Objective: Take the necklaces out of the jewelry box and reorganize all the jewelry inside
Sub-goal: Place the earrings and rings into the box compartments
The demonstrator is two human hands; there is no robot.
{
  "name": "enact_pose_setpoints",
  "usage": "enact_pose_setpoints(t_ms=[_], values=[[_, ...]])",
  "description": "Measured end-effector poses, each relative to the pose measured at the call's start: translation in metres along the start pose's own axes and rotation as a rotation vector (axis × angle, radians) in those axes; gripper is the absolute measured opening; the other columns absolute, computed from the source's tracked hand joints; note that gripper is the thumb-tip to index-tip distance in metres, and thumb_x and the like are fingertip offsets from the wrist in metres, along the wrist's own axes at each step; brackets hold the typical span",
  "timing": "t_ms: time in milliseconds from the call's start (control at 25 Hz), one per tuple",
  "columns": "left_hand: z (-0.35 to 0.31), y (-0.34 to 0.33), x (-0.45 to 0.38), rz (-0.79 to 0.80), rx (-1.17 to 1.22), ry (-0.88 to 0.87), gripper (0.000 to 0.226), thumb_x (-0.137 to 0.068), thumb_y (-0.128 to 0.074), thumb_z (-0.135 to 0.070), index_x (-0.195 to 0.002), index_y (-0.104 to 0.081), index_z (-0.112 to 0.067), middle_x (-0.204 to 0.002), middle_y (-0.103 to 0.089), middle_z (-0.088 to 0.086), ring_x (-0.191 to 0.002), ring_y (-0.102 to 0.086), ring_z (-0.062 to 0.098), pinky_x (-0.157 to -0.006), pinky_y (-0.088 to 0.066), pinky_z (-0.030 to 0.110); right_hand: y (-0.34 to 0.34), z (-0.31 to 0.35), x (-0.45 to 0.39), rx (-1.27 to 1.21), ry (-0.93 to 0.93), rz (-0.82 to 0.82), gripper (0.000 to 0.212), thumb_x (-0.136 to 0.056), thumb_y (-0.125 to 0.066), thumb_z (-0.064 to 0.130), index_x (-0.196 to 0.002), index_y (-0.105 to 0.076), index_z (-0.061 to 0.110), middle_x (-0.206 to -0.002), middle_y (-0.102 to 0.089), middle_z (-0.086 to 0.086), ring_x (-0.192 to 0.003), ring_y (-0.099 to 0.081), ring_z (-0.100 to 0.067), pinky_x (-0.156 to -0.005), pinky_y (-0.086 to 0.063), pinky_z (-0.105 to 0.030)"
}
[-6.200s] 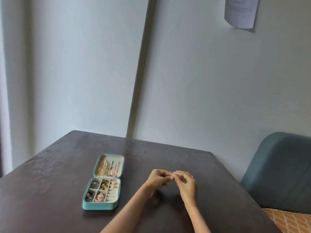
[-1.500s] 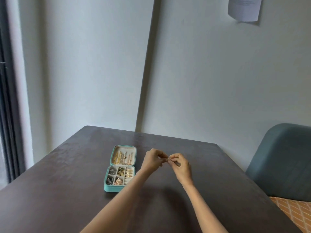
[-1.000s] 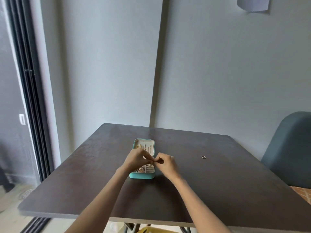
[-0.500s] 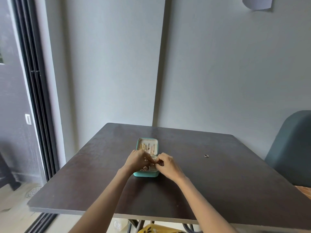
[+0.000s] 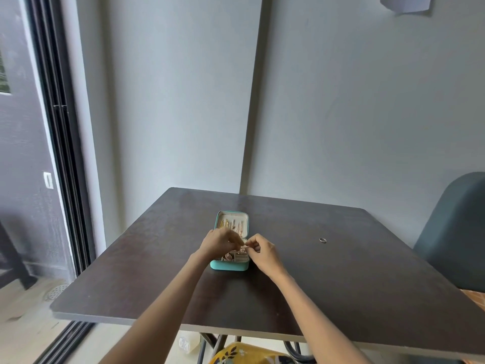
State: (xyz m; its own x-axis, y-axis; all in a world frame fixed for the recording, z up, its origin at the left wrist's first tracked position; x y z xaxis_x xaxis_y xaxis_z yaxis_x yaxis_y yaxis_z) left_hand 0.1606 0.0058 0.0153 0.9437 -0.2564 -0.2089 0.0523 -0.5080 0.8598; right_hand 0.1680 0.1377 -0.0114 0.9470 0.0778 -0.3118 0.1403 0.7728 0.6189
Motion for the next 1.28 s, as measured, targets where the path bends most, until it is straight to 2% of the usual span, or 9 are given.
enact_pose_setpoints(t_ms=[120, 240, 480, 600, 840, 1080, 1280], values=[[0.007, 0.004, -0.004, -0.037, 0.024, 0.057, 0.021, -0.078, -0.067, -0.020, -0.098, -0.072, -0.025, -0.097, -0.074, -0.003, -0.098, -0.065, 0.015, -0.088, -0.044, 0.028, 0.000, -0.003, -0.002, -0.035, -0.017, -0.005, 0.007, -0.083, -0.065, 0.017, -0.084, -0.058, 0.019, -0.079, -0.060, 0.007, -0.067, -0.053, -0.002, -0.063, -0.042, -0.009], [0.005, 0.001, -0.005, -0.032, -0.016, 0.065, 0.026, -0.077, -0.068, -0.024, -0.103, -0.069, -0.025, -0.099, -0.073, -0.005, -0.101, -0.063, 0.013, -0.093, -0.039, 0.028, -0.002, -0.004, -0.003, -0.049, -0.013, 0.011, 0.012, -0.081, -0.069, 0.017, -0.086, -0.058, 0.016, -0.077, -0.058, 0.009, -0.064, -0.051, 0.001, -0.059, -0.042, -0.007], [0.004, 0.001, -0.006, -0.027, -0.057, 0.070, 0.028, -0.078, -0.067, -0.025, -0.106, -0.067, -0.027, -0.102, -0.072, -0.006, -0.103, -0.062, 0.013, -0.092, -0.037, 0.027, -0.004, -0.004, -0.005, -0.045, -0.018, 0.019, 0.016, -0.080, -0.071, 0.018, -0.085, -0.056, 0.016, -0.082, -0.058, 0.005, -0.066, -0.051, 0.001, -0.059, -0.041, -0.008], [0.003, 0.003, -0.006, -0.049, -0.058, 0.080, 0.026, -0.079, -0.065, -0.023, -0.105, -0.067, -0.026, -0.102, -0.072, -0.006, -0.104, -0.061, 0.014, -0.090, -0.037, 0.027, -0.003, -0.009, -0.003, -0.122, -0.048, -0.007, 0.013, -0.083, -0.066, 0.013, -0.080, -0.055, 0.021, -0.079, -0.059, 0.007, -0.071, -0.055, -0.007, -0.062, -0.041, -0.009], [0.001, 0.002, -0.008, -0.032, -0.076, 0.098, 0.027, -0.078, -0.067, -0.024, -0.105, -0.066, -0.025, -0.102, -0.072, -0.007, -0.104, -0.062, 0.013, -0.092, -0.036, 0.028, -0.005, -0.014, -0.003, -0.146, -0.096, -0.010, 0.009, -0.084, -0.064, 0.014, -0.086, -0.057, 0.020, -0.081, -0.060, 0.008, -0.078, -0.056, -0.010, -0.073, -0.046, -0.022], [0.002, -0.003, -0.010, 0.147, -0.084, 0.117, 0.043, -0.075, -0.072, -0.024, -0.116, -0.061, -0.027, -0.109, -0.069, -0.008, -0.110, -0.058, 0.012, -0.096, -0.034, 0.030, -0.007, -0.011, -0.003, -0.226, -0.125, 0.051, 0.017, -0.082, -0.068, 0.012, -0.094, -0.055, 0.013, -0.079, -0.054, 0.010, -0.074, -0.052, -0.007, -0.062, -0.042, -0.008], [-0.005, 0.003, -0.009, 0.072, -0.124, 0.125, 0.030, -0.076, -0.070, -0.023, -0.106, -0.067, -0.023, -0.108, -0.070, -0.006, -0.107, -0.059, 0.015, -0.090, -0.036, 0.028, -0.009, -0.010, -0.003, -0.240, -0.145, 0.102, 0.022, -0.081, -0.070, 0.012, -0.096, -0.054, 0.013, -0.080, -0.054, 0.009, -0.072, -0.050, -0.001, -0.066, -0.042, -0.012]])
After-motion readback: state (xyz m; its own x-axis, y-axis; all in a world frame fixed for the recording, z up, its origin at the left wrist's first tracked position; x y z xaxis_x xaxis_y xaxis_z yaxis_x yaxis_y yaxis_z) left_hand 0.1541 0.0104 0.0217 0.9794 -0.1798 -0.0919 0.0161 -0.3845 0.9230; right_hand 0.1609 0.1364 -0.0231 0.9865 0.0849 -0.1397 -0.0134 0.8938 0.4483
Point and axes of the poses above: each hand's wrist, its own x-axis away from the middle knuckle, its own y-axis out of the back of the hand, z = x × y, the point moved 8 cm from there along -x, towards the middle knuckle
